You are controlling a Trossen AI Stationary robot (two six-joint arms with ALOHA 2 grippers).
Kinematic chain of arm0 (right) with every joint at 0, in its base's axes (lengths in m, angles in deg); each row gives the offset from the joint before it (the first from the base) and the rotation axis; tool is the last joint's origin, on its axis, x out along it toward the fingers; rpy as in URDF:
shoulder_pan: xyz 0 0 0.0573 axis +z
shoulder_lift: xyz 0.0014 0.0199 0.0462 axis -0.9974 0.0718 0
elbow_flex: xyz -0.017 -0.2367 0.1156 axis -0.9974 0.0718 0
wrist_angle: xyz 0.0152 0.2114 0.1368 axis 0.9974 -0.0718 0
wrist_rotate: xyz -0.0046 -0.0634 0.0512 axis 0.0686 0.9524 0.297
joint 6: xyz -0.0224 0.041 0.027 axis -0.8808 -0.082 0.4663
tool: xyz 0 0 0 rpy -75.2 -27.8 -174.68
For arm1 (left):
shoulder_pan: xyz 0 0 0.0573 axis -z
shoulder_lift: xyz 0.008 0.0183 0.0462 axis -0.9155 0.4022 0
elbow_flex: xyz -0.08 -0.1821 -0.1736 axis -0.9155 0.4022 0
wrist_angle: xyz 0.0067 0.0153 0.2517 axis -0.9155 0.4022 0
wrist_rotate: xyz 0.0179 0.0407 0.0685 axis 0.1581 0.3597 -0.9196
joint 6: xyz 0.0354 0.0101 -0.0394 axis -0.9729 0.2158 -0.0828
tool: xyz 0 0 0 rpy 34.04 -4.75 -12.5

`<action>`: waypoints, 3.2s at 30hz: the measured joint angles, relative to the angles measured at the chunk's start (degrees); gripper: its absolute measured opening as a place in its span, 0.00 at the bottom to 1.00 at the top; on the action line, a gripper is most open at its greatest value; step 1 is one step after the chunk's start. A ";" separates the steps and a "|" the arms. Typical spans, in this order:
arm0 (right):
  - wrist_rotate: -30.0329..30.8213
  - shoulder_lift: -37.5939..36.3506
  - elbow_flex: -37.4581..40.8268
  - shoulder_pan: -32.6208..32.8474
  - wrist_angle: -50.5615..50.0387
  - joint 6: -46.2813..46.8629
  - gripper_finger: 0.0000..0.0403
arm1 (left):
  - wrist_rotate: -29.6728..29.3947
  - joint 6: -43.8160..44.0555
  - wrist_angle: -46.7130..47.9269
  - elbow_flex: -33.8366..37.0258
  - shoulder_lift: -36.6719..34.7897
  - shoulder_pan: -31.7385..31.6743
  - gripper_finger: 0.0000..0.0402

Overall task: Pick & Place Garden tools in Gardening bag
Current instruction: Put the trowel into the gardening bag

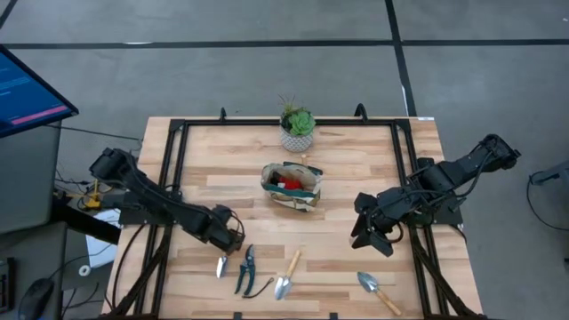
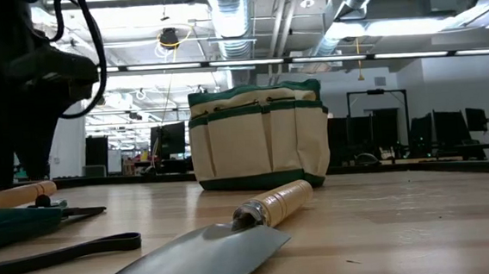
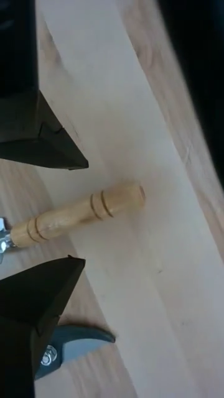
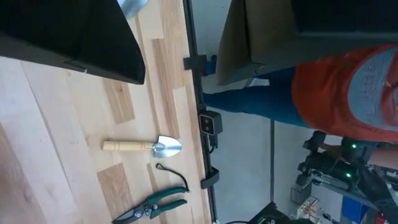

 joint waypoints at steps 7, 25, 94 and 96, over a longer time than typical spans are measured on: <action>0.02 0.00 0.00 0.00 0.00 -0.02 0.48 | 0.35 -1.58 -0.49 0.02 3.53 -1.37 0.52; 0.02 0.00 0.00 0.00 0.04 0.44 0.47 | 2.29 -12.28 -6.69 -0.11 5.89 -5.94 0.05; 7.71 0.02 0.00 0.20 1.75 5.41 0.45 | -68.01 -93.41 -70.61 -33.11 16.24 -25.41 0.01; 10.24 0.02 0.00 -0.70 1.78 2.84 0.45 | -68.46 -92.53 -70.58 -33.11 16.42 -24.48 0.01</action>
